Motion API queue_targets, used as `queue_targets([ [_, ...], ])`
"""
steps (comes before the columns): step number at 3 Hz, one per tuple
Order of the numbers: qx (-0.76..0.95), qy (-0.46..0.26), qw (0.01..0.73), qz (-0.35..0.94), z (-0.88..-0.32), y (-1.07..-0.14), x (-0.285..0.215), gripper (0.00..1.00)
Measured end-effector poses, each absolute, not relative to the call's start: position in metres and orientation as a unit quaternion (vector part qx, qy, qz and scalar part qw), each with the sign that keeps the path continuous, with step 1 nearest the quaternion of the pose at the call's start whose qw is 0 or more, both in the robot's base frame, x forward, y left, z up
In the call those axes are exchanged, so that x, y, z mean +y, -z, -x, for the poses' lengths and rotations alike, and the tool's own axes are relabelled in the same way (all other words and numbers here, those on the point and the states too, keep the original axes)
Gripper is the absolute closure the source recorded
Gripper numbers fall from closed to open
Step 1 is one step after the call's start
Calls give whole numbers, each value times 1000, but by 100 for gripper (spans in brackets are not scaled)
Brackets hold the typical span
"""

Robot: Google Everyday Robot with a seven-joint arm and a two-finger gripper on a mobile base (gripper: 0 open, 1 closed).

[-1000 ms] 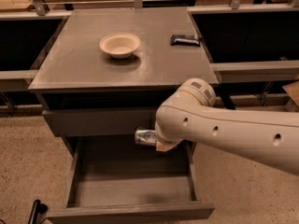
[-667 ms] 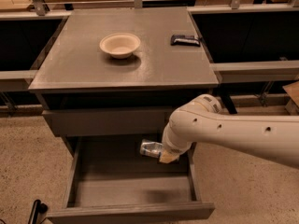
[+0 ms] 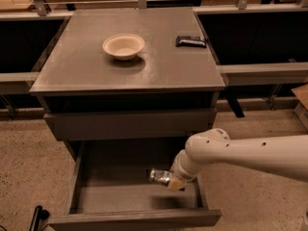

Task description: Place redbull can into middle drawer

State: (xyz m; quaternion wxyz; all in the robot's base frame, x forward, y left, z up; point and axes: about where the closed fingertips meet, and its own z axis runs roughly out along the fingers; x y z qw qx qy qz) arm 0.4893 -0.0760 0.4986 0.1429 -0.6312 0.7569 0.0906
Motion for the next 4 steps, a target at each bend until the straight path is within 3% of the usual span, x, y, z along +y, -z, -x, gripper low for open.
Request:
queue_targets([
  [1, 757, -92, 144, 631, -489, -498, -76, 100],
  [4, 673, -139, 144, 712, -535, -438, 44, 100],
])
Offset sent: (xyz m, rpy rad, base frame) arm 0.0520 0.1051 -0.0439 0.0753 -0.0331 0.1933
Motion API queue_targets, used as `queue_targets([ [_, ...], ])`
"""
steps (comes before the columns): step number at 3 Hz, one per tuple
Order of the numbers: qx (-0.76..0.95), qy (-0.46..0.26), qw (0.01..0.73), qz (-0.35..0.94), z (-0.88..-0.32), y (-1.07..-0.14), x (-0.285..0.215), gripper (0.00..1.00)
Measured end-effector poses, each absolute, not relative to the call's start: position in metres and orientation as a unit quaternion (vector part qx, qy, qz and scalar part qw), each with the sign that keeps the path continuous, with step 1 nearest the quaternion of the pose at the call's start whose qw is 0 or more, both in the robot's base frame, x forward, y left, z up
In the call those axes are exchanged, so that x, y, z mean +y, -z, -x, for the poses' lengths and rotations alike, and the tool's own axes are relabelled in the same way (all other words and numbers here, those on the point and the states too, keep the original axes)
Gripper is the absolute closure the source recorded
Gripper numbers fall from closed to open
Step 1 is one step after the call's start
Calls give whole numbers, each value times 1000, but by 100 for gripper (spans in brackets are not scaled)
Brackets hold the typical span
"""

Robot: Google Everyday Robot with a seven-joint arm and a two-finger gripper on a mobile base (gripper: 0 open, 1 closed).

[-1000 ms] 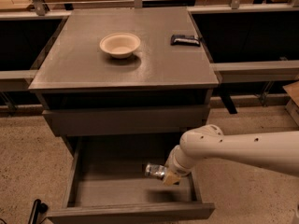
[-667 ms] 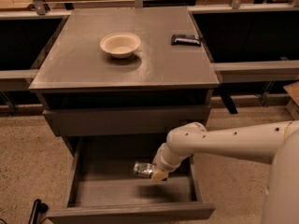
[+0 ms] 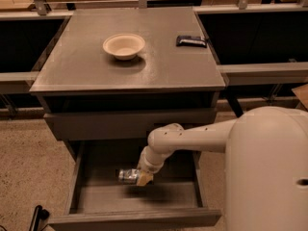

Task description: Place redbull can into middle drawer

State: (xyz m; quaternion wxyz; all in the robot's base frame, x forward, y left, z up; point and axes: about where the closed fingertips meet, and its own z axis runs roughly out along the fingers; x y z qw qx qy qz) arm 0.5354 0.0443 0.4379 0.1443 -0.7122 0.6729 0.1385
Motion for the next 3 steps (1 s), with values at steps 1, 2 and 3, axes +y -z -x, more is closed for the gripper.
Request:
queue_targets([
  [1, 669, -155, 121, 717, -546, -406, 55, 100],
  [2, 663, -168, 114, 720, -551, -376, 54, 98],
  [3, 664, -167, 120, 719, -554, -362, 51, 76],
])
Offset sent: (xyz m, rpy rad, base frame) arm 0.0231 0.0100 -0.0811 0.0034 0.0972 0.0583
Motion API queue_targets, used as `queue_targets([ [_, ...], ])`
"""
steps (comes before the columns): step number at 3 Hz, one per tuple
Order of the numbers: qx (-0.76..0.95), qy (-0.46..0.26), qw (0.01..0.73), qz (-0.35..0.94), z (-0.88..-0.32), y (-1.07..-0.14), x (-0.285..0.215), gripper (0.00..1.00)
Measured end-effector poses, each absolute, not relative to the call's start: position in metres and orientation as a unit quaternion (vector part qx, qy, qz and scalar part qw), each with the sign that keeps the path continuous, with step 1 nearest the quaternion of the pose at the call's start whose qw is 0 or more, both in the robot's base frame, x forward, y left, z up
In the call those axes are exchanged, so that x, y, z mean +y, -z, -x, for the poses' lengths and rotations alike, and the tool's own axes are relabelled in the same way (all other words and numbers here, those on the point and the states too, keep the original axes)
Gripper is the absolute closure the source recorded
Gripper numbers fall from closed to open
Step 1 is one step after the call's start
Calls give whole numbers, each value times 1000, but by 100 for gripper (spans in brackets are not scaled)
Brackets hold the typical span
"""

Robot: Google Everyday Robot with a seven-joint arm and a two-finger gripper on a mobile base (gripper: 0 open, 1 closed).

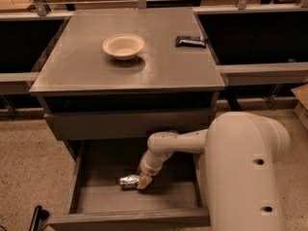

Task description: Place redbull can into middle drawer

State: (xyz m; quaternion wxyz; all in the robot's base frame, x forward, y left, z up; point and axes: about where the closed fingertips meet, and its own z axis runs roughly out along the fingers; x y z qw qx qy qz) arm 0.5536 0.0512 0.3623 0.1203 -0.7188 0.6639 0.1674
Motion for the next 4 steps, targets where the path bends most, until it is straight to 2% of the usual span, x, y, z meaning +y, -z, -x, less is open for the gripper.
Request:
queue_targets([
  [3, 663, -169, 118, 719, -551, -361, 52, 6],
  [4, 640, -179, 139, 734, -549, -374, 56, 0],
])
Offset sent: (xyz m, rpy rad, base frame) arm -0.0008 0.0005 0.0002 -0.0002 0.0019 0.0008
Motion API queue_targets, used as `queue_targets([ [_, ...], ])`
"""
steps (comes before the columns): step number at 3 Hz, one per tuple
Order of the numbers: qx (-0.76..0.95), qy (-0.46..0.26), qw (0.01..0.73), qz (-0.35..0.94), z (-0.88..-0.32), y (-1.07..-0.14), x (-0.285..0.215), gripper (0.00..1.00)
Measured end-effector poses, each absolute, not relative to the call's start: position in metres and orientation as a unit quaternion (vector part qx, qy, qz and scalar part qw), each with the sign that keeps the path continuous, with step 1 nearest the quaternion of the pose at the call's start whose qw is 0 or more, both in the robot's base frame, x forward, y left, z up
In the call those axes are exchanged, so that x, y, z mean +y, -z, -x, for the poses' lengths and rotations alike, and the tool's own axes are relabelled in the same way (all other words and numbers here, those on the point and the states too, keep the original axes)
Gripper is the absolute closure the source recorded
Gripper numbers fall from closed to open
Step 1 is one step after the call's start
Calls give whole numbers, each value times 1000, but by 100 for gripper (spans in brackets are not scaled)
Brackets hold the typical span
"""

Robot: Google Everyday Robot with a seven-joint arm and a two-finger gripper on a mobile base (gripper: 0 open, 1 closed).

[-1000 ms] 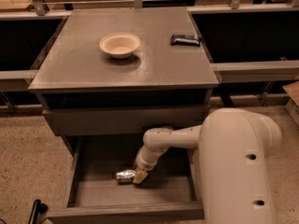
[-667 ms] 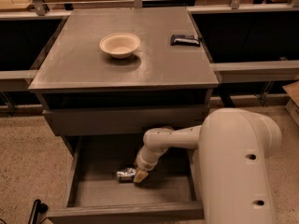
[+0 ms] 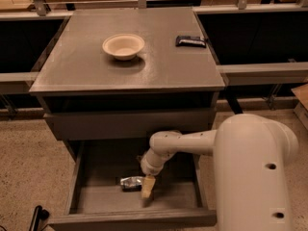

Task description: Place redbull can into middle drawer

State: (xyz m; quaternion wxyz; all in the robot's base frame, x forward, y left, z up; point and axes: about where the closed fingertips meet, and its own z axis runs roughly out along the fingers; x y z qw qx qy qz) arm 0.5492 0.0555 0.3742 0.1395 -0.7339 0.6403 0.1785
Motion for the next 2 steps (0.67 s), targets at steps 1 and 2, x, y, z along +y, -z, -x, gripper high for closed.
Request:
queue_targets([
  [1, 588, -201, 197, 758, -546, -410, 60, 0],
  [2, 586, -199, 194, 762, -545, -406, 61, 0],
])
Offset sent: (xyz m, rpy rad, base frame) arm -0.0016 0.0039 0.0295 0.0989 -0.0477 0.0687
